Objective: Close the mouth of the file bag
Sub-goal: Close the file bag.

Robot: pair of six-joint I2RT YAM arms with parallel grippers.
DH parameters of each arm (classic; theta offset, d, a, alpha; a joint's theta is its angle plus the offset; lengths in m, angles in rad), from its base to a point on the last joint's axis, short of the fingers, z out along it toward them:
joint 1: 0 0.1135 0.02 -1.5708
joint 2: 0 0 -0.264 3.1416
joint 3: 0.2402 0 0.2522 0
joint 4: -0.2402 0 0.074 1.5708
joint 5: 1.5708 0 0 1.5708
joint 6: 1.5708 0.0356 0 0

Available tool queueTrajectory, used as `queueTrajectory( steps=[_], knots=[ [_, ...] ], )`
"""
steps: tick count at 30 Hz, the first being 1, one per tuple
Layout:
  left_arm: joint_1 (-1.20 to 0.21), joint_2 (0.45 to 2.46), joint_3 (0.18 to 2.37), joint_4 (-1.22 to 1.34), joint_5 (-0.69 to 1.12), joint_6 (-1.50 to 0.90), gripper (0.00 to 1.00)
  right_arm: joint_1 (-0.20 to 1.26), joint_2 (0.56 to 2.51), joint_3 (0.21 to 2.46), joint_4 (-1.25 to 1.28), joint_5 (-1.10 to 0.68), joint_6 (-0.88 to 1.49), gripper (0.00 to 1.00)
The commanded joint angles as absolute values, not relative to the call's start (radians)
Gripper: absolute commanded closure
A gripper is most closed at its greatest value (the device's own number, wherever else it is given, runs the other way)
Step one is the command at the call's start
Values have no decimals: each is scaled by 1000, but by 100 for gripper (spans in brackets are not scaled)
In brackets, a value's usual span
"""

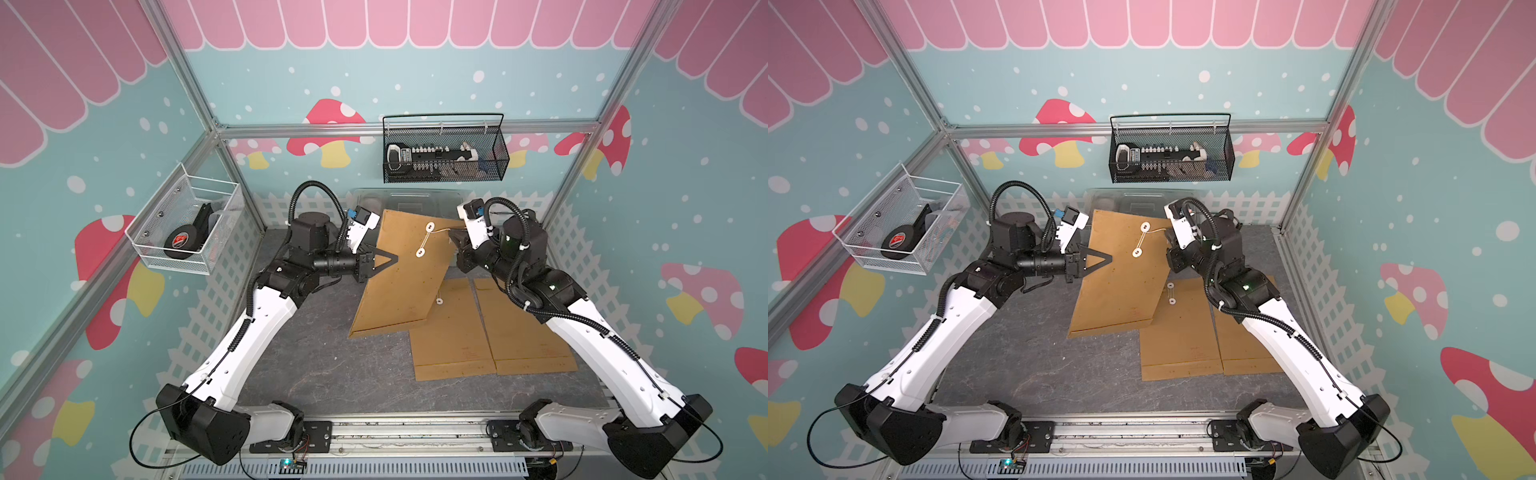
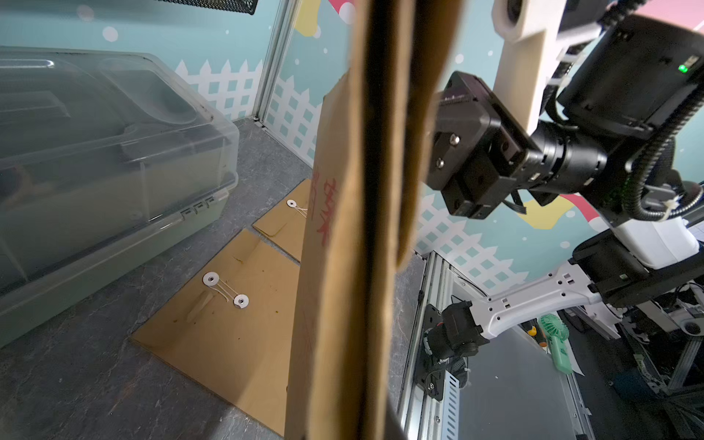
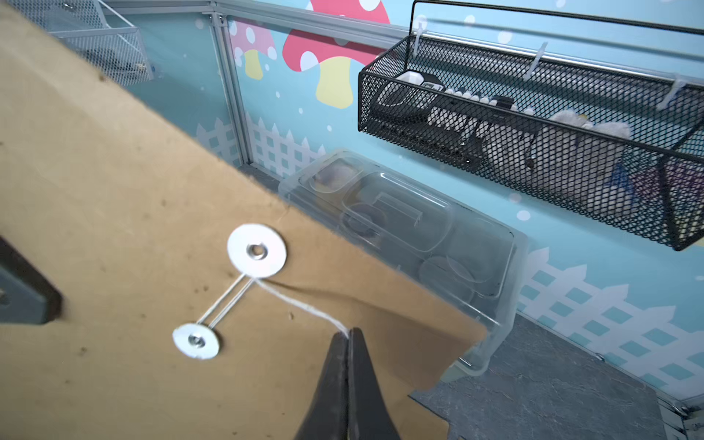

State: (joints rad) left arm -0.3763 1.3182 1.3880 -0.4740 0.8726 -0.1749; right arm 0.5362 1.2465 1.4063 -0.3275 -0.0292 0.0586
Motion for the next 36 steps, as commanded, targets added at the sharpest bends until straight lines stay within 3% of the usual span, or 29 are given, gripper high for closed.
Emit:
queueTrajectory(
  steps=[1,25,36],
  knots=[
    [-388,1282,1374,-450,916,-145,100,529,1291,1475,-400,5,32,100],
    [-405,1304,1345,-449,869,-137,100,638,1411,1740,-623,-68,-8,100],
    [-387,1290,1339,-430,848,-163,100,607,1355,1684,-659,6,-4,100]
  ],
)
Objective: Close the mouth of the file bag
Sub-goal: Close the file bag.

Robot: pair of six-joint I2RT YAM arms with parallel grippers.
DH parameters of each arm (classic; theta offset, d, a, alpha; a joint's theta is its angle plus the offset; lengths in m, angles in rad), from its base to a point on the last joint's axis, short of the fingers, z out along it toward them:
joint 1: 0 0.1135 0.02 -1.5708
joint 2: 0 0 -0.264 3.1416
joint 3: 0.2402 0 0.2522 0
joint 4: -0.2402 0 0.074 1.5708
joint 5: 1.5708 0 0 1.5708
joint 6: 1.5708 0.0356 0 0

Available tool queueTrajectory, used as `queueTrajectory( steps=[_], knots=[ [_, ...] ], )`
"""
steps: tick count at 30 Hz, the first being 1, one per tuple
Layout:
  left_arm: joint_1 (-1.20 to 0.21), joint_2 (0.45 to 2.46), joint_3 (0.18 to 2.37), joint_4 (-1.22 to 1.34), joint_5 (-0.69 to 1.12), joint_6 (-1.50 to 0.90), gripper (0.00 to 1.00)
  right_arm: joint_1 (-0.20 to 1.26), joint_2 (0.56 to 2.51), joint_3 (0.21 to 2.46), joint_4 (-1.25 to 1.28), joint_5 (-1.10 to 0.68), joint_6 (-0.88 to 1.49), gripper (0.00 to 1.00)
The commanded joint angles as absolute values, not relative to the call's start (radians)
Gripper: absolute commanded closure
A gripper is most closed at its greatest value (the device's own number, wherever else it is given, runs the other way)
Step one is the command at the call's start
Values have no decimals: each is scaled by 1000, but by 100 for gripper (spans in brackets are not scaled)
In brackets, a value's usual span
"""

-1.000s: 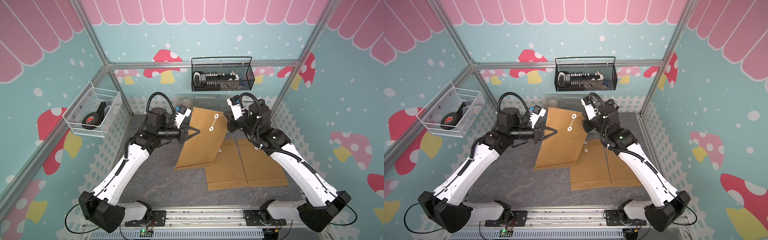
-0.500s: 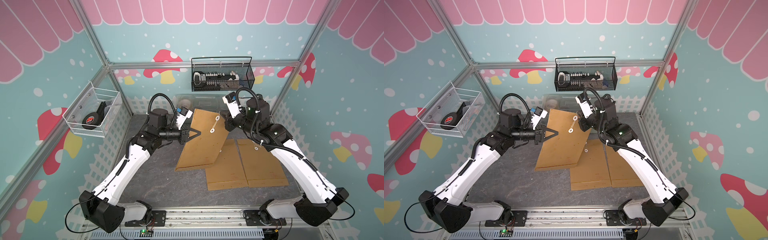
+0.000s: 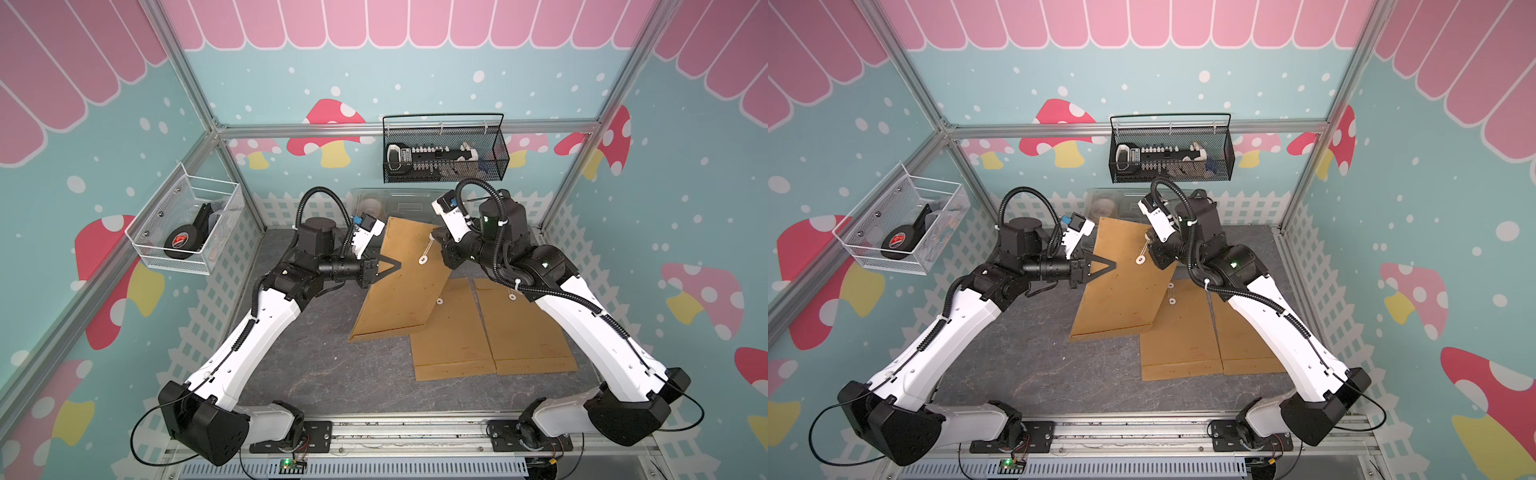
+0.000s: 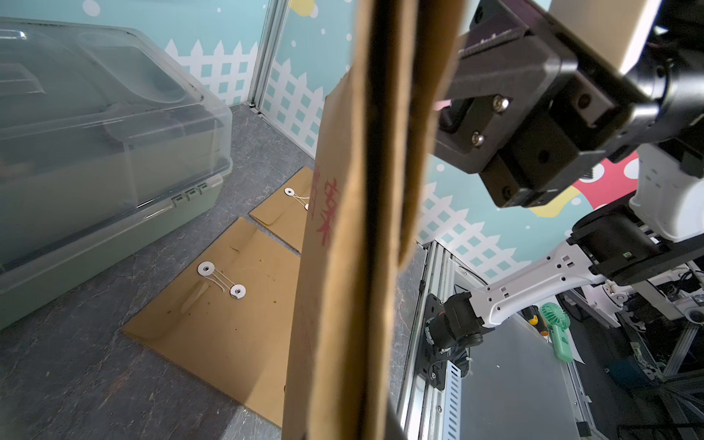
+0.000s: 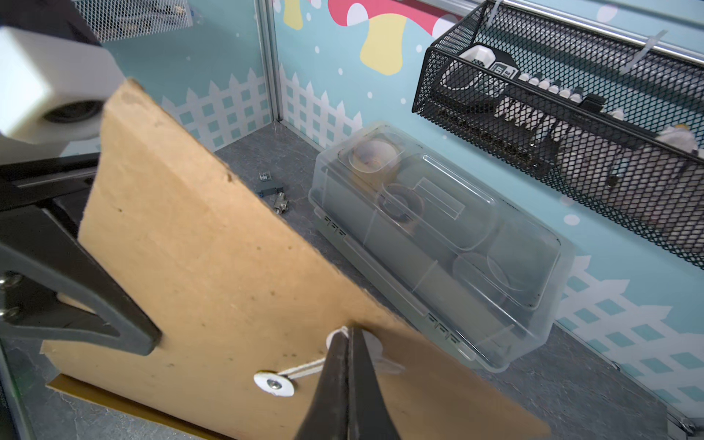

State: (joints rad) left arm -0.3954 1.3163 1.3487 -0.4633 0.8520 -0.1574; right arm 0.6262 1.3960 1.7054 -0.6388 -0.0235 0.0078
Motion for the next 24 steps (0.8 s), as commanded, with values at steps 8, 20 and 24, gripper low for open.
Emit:
queueTrajectory(
  steps=[8,20,24],
  knots=[
    [-383,1279,1328,-428,863,-164,100,536,1338,1655,-665,27,32,100],
    [-405,1261,1299,-428,881,-146,100,531,1453,1816,-744,-11,41,100],
    [-405,1274,1299,-428,873,-147,100,550,1470,1849,-774,-30,37,100]
  ],
)
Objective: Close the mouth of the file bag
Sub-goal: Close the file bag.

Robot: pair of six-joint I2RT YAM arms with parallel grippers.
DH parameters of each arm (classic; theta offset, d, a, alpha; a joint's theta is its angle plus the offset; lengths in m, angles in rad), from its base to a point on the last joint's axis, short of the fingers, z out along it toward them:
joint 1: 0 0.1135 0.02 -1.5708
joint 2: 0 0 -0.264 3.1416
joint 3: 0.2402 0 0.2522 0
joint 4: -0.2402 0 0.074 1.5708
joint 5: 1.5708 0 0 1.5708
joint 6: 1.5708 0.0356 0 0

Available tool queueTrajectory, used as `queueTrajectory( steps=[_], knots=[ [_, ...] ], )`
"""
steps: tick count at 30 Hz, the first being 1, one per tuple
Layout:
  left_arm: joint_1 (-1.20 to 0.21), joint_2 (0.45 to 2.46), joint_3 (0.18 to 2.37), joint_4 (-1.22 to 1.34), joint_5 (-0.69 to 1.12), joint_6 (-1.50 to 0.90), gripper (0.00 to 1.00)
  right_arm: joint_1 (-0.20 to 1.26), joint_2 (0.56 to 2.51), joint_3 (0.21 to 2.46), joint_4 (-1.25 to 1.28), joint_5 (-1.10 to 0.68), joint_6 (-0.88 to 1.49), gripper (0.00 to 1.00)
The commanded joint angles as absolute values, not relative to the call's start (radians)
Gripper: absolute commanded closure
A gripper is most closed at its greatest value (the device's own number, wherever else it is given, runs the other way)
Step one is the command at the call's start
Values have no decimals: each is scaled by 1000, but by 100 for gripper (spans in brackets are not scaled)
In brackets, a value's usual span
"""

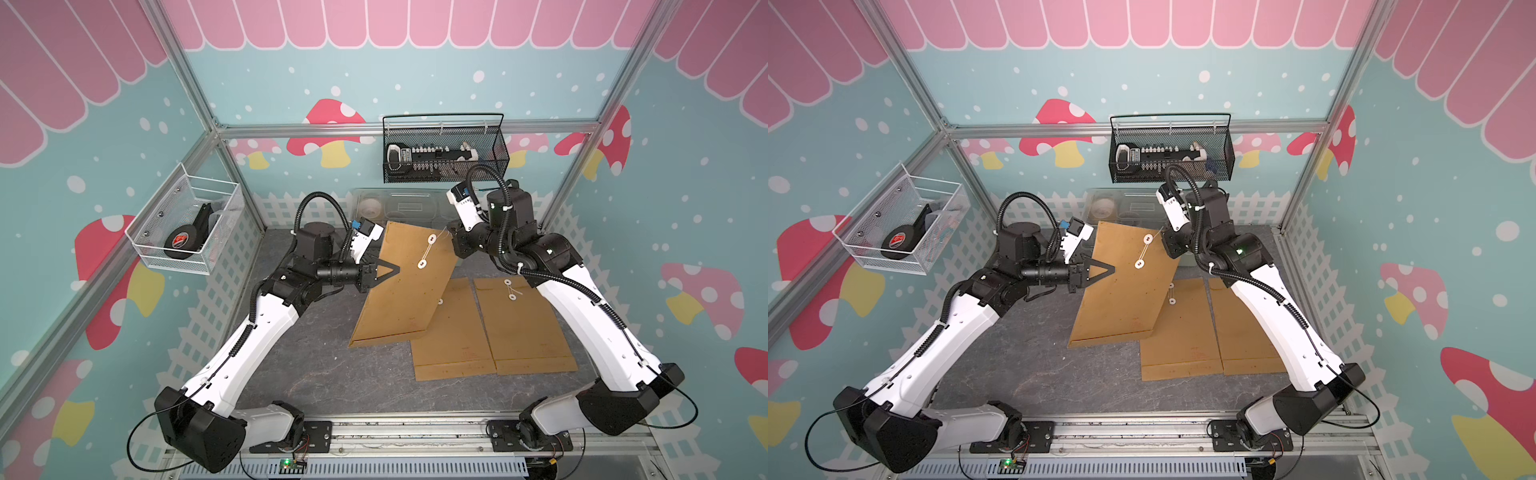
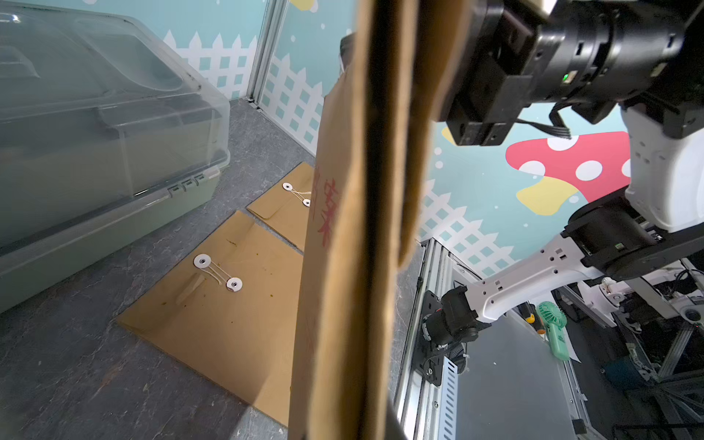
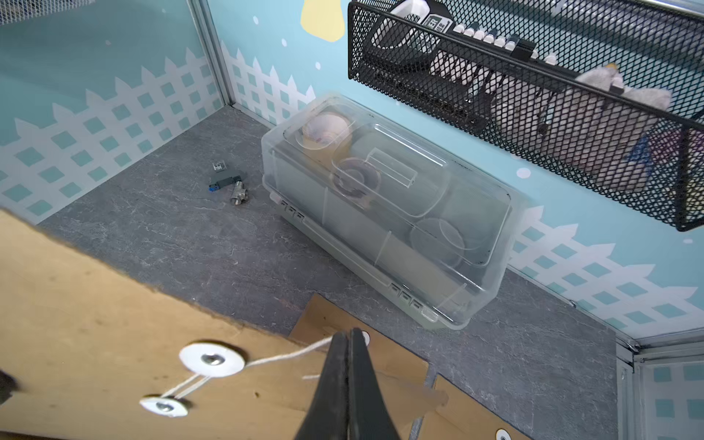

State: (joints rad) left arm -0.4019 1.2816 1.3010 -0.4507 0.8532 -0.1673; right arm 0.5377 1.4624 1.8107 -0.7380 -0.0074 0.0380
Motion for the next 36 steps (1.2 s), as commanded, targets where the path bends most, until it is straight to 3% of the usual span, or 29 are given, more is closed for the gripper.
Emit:
queueTrajectory(
  steps=[1,20,30,36],
  knots=[
    [-405,1276,1301,-428,873,-147,100,556,1471,1855,-778,-32,37,100],
    [-439,1288,1308,-429,833,-153,100,671,1539,1985,-859,-108,27,100],
    [-422,1298,1318,-404,808,-188,100,673,1491,1897,-847,-201,97,100],
    [-415,1286,1312,-356,787,-233,100,672,1437,1718,-693,-283,193,100]
  ],
)
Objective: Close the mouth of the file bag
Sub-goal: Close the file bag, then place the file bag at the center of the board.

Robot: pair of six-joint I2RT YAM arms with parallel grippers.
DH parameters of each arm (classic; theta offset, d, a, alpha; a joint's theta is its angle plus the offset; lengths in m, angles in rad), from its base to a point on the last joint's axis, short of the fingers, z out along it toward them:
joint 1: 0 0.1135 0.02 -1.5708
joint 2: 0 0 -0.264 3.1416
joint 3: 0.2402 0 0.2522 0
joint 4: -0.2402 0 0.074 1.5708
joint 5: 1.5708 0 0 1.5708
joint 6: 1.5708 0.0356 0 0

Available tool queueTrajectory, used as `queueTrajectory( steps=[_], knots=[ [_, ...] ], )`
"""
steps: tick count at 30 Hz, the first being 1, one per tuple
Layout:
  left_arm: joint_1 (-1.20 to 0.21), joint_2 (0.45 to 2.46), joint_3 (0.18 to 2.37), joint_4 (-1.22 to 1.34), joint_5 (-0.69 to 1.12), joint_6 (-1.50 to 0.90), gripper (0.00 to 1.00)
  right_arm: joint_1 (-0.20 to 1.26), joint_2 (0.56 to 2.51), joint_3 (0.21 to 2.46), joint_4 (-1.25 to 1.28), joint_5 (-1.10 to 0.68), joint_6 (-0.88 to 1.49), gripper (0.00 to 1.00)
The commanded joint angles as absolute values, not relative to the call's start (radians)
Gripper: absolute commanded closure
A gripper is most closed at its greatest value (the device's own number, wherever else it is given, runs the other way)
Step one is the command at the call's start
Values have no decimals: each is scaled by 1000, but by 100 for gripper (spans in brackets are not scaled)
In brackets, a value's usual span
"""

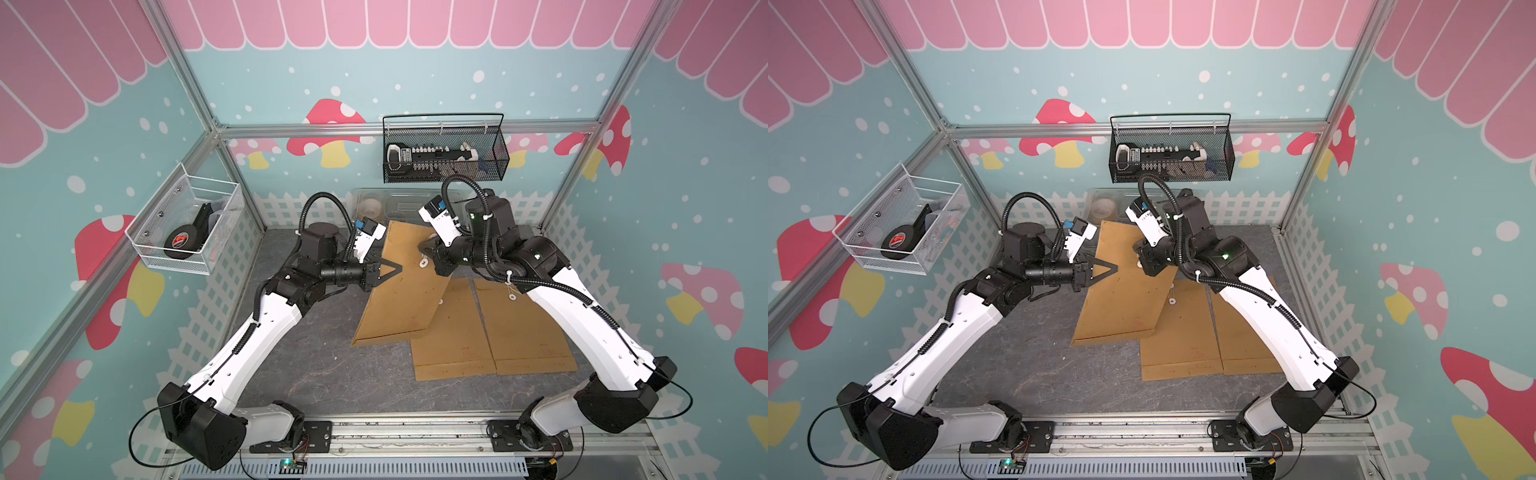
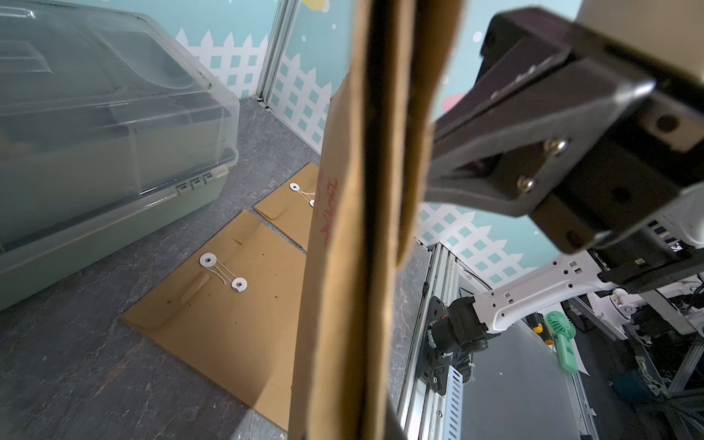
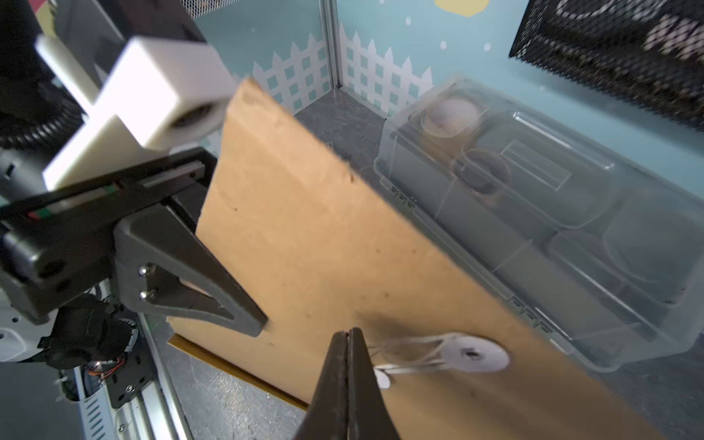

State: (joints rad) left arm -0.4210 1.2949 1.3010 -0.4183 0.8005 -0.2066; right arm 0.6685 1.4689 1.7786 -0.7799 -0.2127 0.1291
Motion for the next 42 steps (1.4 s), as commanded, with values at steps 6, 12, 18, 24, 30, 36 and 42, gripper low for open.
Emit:
queueTrajectory(
  steps=[6,12,18,24,30,36,42],
  knots=[
    [-352,1264,1299,-288,787,-294,100,669,1409,1556,-514,-347,287,95],
    [-304,1216,1233,-203,791,-373,100,596,1290,1329,-342,-447,362,64],
    [-284,1198,1226,-158,864,-411,100,435,1174,1039,-78,-444,417,17],
    [-289,1198,1246,-121,972,-448,100,402,1232,974,118,-592,419,3],
    [-279,1192,1237,-91,1007,-459,100,364,1260,898,331,-700,505,9],
    [-270,1208,1217,-60,990,-479,100,341,1326,909,483,-846,630,53],
    [-192,1220,1162,-74,875,-519,74,341,1332,845,560,-843,733,93]
  ],
)
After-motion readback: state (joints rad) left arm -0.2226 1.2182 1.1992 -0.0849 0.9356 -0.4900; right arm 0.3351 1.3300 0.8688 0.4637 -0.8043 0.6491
